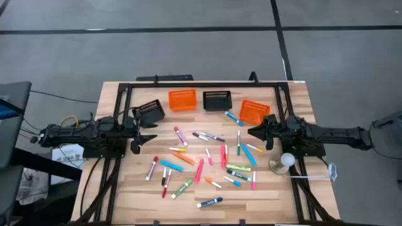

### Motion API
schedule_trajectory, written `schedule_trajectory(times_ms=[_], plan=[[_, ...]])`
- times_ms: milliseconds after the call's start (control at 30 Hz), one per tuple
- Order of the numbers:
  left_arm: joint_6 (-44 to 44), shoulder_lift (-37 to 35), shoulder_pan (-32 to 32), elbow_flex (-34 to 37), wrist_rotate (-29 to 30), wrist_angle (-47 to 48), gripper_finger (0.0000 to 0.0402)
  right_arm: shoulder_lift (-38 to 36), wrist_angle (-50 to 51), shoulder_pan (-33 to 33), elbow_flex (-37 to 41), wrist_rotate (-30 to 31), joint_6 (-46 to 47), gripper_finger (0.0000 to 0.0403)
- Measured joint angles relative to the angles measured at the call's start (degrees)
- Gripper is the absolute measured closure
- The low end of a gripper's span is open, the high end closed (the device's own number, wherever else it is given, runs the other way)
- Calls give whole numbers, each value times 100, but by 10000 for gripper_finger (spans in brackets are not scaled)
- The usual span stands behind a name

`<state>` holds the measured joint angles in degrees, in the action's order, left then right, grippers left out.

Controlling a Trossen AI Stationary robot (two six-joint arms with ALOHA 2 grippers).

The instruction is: Pick & Place Markers

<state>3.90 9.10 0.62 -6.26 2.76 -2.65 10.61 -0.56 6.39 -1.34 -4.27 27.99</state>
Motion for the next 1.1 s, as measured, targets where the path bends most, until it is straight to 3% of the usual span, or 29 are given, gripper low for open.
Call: schedule_trajectory(times_ms=[867, 1100], plan=[[0, 0, 0, 0, 0, 0, 179, 24, -17, -138, -75, -8, 47, 349], [0, 0, -1, 0, 0, -2, 179, 884, 367, -788, -948, 287, -252, 349]])
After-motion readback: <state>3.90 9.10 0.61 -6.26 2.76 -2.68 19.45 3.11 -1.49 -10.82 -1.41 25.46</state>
